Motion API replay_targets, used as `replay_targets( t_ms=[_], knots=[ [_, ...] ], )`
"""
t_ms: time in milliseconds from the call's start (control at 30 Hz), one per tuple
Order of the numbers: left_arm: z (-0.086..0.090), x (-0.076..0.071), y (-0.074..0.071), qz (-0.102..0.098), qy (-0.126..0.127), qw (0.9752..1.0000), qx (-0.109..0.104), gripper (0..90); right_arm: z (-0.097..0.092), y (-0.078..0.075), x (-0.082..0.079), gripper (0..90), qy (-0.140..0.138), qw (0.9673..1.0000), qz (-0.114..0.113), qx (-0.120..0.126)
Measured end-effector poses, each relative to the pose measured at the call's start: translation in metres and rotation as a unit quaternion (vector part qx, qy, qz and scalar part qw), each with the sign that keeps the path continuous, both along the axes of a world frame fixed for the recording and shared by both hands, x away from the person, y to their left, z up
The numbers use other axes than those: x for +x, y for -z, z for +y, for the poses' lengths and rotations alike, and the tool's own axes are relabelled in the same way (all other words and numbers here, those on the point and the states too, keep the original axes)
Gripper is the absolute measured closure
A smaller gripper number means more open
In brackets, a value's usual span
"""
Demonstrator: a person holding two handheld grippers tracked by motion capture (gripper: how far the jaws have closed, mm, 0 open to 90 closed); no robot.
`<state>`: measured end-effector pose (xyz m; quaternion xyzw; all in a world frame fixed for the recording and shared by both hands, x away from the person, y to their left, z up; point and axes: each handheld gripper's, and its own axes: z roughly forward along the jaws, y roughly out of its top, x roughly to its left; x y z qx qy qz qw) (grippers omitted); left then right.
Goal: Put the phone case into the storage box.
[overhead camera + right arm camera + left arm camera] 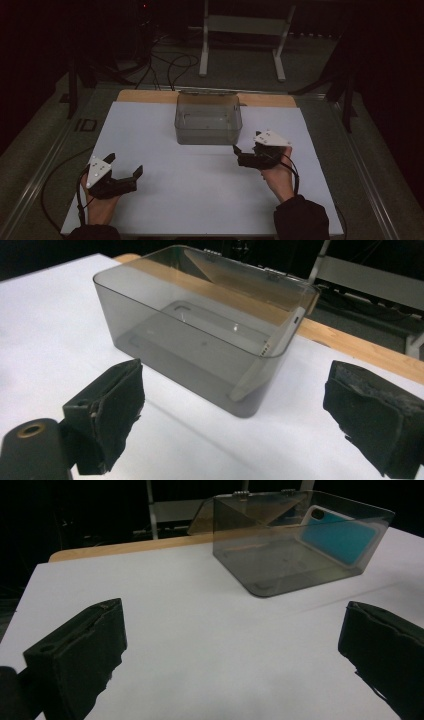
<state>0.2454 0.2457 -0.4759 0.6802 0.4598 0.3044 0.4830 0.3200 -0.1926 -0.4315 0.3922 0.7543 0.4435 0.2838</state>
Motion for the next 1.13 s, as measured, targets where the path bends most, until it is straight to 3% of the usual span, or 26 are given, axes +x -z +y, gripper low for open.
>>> replay_targets(
  t_ms=[233, 433, 667, 700, 767, 967, 1067, 1133],
  knots=[
    [0.002, -0.001, -0.002, -0.005, 0.002, 1.0000, -0.002, 0.1, -0.016, 0.007, -0.017, 9.4, 0.003, 0.9997, -0.011, 0.021],
    [0.003, -0.002, -0.002, -0.009, 0.013, 0.9999, -0.004, 0.0, -0.031, 0.019, -0.029, 9.3, 0.012, 0.9992, -0.006, 0.036],
    [0.004, -0.004, -0.003, -0.019, 0.022, 0.9996, -0.003, 0.0, -0.040, 0.017, -0.044, 9.4, 0.014, 0.9984, -0.029, 0.045],
    [0.004, -0.004, -0.003, -0.019, 0.022, 0.9996, -0.002, 0.0, -0.046, 0.021, -0.049, 9.3, 0.016, 0.9974, -0.043, 0.055],
    [0.004, -0.004, -0.003, -0.022, 0.024, 0.9995, -0.002, 0.0, -0.052, 0.027, -0.052, 9.3, 0.022, 0.9974, -0.036, 0.058],
    [0.003, -0.004, -0.003, -0.021, 0.027, 0.9994, 0.000, 0.0, -0.063, 0.039, -0.064, 9.3, 0.020, 0.9964, -0.052, 0.065],
    [0.004, -0.004, -0.002, -0.020, 0.025, 0.9995, -0.001, 0.0, -0.066, 0.044, -0.068, 9.3, 0.018, 0.9972, -0.044, 0.058],
    [0.004, -0.004, -0.002, -0.018, 0.024, 0.9995, 0.000, 0.0, -0.069, 0.048, -0.070, 9.3, 0.016, 0.9967, -0.044, 0.067]
  ],
)
